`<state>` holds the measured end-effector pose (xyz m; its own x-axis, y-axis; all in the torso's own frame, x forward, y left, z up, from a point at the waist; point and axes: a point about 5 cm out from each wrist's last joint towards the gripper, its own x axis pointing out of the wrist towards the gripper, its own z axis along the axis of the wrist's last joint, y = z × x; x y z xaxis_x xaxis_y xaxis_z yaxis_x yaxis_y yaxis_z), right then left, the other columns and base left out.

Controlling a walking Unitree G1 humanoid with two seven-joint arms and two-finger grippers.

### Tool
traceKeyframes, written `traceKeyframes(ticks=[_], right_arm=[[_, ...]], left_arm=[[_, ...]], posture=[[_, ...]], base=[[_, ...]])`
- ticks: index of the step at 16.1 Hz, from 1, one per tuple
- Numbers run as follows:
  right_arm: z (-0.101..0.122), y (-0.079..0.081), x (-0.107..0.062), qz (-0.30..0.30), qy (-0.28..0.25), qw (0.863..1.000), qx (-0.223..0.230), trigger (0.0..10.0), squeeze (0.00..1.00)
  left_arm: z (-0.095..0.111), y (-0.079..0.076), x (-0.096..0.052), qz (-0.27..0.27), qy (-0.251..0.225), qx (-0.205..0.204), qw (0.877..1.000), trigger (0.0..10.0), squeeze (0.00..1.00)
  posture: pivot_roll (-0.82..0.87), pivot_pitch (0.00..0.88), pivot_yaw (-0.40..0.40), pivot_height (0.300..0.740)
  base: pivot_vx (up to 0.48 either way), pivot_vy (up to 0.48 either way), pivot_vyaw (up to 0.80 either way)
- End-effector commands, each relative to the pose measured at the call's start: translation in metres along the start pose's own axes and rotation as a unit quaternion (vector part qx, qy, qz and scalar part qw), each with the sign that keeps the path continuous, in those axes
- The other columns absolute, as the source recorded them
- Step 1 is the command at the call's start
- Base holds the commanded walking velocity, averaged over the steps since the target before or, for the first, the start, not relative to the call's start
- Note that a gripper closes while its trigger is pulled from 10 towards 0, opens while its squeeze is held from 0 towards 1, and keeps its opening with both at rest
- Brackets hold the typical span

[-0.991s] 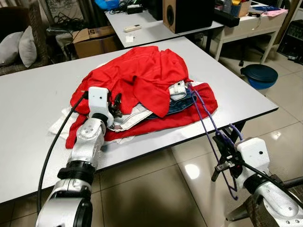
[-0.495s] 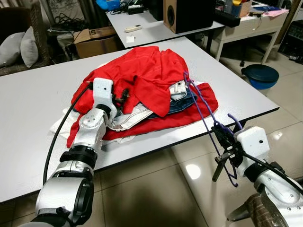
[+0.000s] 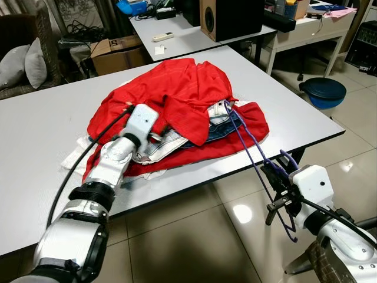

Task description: Hang hanger

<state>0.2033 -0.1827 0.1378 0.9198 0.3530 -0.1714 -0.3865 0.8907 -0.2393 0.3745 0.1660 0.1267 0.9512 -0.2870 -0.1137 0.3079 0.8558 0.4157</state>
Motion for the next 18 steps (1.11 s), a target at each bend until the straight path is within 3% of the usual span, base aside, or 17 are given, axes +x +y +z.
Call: traceKeyframes(ticks=[1,2,4,7,9,10,13,17,18], right_arm=[[0.006,0.001,-0.001,0.007,-0.01,1.0,-0.001,10.0,0.0],[0.006,0.003,-0.001,0.011,-0.008,1.0,0.0,10.0,0.0],[0.005,0.004,0.0,0.02,-0.004,1.0,0.0,10.0,0.0],[0.005,0.004,0.0,0.017,-0.004,1.0,0.001,10.0,0.0],[0.005,0.004,-0.001,0.016,-0.004,1.0,0.002,10.0,0.0],[0.005,0.004,-0.001,0.016,-0.003,1.0,0.003,10.0,0.0],[0.005,0.004,-0.001,0.016,-0.004,1.0,0.002,10.0,0.0],[0.005,0.003,-0.001,0.014,-0.005,1.0,0.002,10.0,0.0],[0.006,0.003,-0.001,0.014,-0.005,1.0,0.002,10.0,0.0]], left_arm=[[-0.001,0.007,0.001,0.019,0.014,0.008,1.0,10.0,0.24],[-0.005,0.0,0.001,0.003,0.023,0.002,1.0,10.0,0.0],[-0.006,-0.016,0.003,-0.043,0.021,-0.021,0.999,10.0,0.0],[-0.001,-0.023,0.004,-0.059,0.001,-0.057,0.997,10.0,0.0],[-0.003,-0.026,0.004,-0.074,0.006,-0.022,0.997,10.0,0.0],[-0.007,-0.027,0.003,-0.073,0.023,0.014,0.997,10.0,0.0],[-0.015,-0.018,0.003,-0.027,0.061,0.076,0.995,10.0,0.0],[-0.001,-0.002,0.007,0.045,0.032,0.051,0.997,10.0,0.0],[0.002,0.0,0.008,0.054,0.024,0.044,0.997,7.0,0.0]], posture=[[-0.22,0.0,0.145,0.74],[-0.21,0.0,0.137,0.74],[-0.21,0.0,0.136,0.74],[-0.21,0.0,0.139,0.74],[-0.21,0.0,0.139,0.74],[-0.21,0.0,0.139,0.74],[-0.21,0.0,0.141,0.74],[-0.22,0.0,0.139,0.74],[-0.22,0.0,0.14,0.74]], base=[[0.0,0.0,0.0],[0.0,0.0,0.0],[0.0,0.0,0.0],[0.0,0.0,0.0],[0.0,0.0,0.0],[0.0,0.0,0.0],[0.0,0.0,0.0],[0.0,0.0,0.0],[0.0,0.0,0.0]])
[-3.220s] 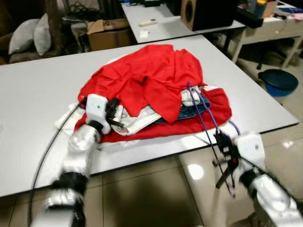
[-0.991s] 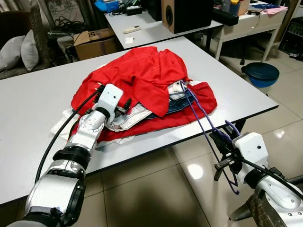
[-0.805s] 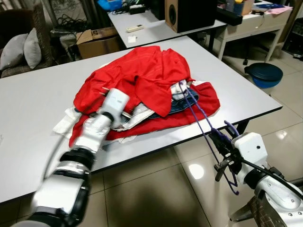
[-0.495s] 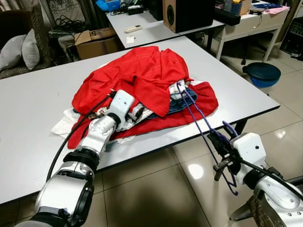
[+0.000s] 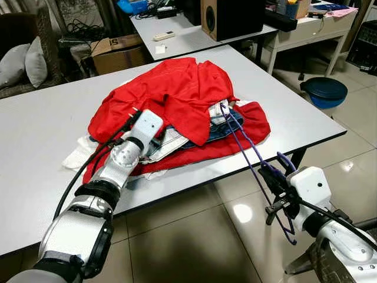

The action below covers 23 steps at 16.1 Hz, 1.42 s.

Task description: Hang hanger

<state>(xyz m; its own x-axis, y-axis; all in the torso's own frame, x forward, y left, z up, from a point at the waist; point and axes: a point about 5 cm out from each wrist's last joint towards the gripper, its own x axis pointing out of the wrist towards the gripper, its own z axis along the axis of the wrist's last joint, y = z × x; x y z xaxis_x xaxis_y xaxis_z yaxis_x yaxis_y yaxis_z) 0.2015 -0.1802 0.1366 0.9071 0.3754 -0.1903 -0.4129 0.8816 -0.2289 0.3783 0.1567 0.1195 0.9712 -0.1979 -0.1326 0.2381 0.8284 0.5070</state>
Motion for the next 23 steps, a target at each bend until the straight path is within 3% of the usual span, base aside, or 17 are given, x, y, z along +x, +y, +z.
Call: traceKeyframes(ticks=[1,2,3,4,6,14,20,23], right_arm=[[0.007,-0.001,0.0,-0.001,-0.012,1.0,-0.001,10.0,0.0],[0.007,-0.001,0.0,-0.001,-0.012,1.0,-0.002,10.0,0.0],[0.007,-0.001,0.0,0.0,-0.012,1.0,-0.002,10.0,0.0],[0.007,-0.001,0.0,0.0,-0.012,1.0,-0.002,10.0,0.0],[0.006,-0.001,-0.001,-0.001,-0.011,1.0,-0.002,10.0,0.0],[0.005,0.0,0.001,0.005,-0.009,1.0,-0.002,10.0,0.0],[0.005,0.002,0.003,0.008,-0.009,1.0,-0.001,10.0,0.0],[0.004,0.003,0.003,0.009,-0.008,1.0,-0.002,10.0,0.0]], left_arm=[[0.003,0.011,0.002,0.022,0.0,0.0,1.0,4.0,0.0],[0.002,0.012,0.001,0.025,0.005,0.004,1.0,2.0,0.0],[0.001,0.013,0.001,0.029,0.008,0.006,1.0,0.6,0.0],[0.001,0.013,0.001,0.031,0.008,0.007,0.999,1.1,0.0],[0.004,0.012,0.001,0.018,-0.007,-0.001,1.0,0.0,0.0],[0.006,0.019,-0.001,-0.004,-0.032,-0.022,0.999,0.0,0.0],[-0.001,0.02,-0.004,-0.019,-0.017,-0.04,0.999,0.0,0.0],[0.001,0.018,-0.003,-0.02,-0.02,-0.079,0.997,0.0,0.0]], posture=[[-0.22,0.0,0.14,0.74],[-0.22,0.0,0.14,0.74],[-0.22,0.0,0.141,0.74],[-0.22,0.0,0.141,0.74],[-0.22,0.0,0.141,0.74],[-0.21,0.0,0.137,0.74],[-0.2,0.0,0.142,0.74],[-0.2,0.0,0.147,0.74]], base=[[0.0,0.0,0.0],[0.0,0.0,0.0],[0.0,0.0,0.0],[0.0,0.0,0.0],[0.0,0.0,0.0],[0.0,0.0,0.0],[0.0,0.0,0.0],[0.0,0.0,0.0]])
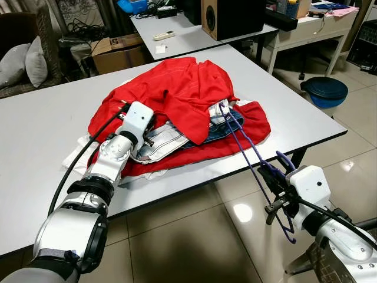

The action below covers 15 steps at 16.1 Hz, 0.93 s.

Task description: Hang hanger

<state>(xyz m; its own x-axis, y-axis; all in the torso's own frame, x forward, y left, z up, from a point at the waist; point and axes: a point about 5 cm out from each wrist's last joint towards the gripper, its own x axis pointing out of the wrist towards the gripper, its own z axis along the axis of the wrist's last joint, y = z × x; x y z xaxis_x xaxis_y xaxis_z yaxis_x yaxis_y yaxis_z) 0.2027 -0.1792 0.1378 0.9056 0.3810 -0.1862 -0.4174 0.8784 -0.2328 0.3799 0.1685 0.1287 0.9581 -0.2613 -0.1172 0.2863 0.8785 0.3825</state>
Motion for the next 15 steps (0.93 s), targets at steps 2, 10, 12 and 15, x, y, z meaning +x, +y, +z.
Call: traceKeyframes(ticks=[2,10,12,15], right_arm=[[0.002,0.002,0.002,0.006,-0.006,1.0,0.0,10.0,0.0],[0.004,0.004,0.004,0.006,-0.013,1.0,0.001,10.0,0.0],[0.007,0.006,0.005,0.012,-0.026,1.0,0.004,10.0,0.0],[0.011,0.006,0.006,0.01,-0.046,0.999,0.006,10.0,0.0]], left_arm=[[0.003,0.004,0.0,0.009,-0.01,-0.029,0.999,0.0,0.0],[0.076,0.058,0.005,0.093,-0.161,-0.114,0.976,0.0,0.0],[0.129,0.082,0.001,0.093,-0.247,-0.103,0.959,0.0,0.0],[0.15,0.088,-0.001,0.072,-0.267,-0.072,0.958,0.0,0.0]], posture=[[-0.2,0.0,0.151,0.74],[-0.18,0.0,0.159,0.74],[-0.17,0.0,0.159,0.74],[-0.17,0.0,0.162,0.74]], base=[[0.0,0.0,0.0],[0.0,0.0,0.0],[0.0,0.0,0.0],[0.0,0.0,0.0]])
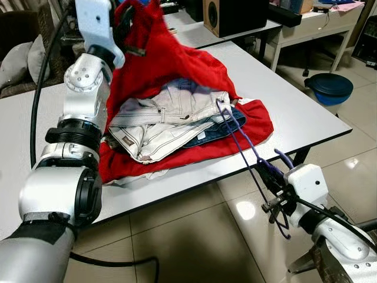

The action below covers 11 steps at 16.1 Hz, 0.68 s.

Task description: Hang hanger

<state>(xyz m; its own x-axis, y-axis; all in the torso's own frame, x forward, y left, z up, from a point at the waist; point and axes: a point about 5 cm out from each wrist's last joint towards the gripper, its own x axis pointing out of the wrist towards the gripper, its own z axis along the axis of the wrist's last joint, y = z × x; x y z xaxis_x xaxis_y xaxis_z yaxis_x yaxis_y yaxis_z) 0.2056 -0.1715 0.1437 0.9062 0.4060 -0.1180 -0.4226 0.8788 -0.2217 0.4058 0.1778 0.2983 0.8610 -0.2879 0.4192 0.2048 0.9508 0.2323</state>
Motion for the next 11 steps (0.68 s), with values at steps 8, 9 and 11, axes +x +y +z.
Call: traceKeyframes(ticks=[8,9,11], right_arm=[[0.042,0.009,0.005,0.1,-0.09,0.99,0.045,10.0,0.0],[0.04,0.012,0.01,0.122,-0.075,0.988,0.055,10.0,0.0],[0.035,0.017,0.013,0.148,-0.053,0.986,0.058,10.0,0.0]], left_arm=[[-0.023,-0.025,-0.015,-0.19,0.096,0.118,0.97,0.0,0.0],[-0.017,-0.029,-0.012,-0.2,0.081,0.12,0.969,0.0,0.0],[-0.008,-0.031,-0.009,-0.199,0.062,0.114,0.971,0.0,0.0]], posture=[[-0.17,0.0,0.171,0.74],[-0.17,0.0,0.167,0.74],[-0.16,0.0,0.158,0.74]], base=[[0.0,0.0,0.0],[0.0,0.0,0.0],[0.0,0.0,0.0]])
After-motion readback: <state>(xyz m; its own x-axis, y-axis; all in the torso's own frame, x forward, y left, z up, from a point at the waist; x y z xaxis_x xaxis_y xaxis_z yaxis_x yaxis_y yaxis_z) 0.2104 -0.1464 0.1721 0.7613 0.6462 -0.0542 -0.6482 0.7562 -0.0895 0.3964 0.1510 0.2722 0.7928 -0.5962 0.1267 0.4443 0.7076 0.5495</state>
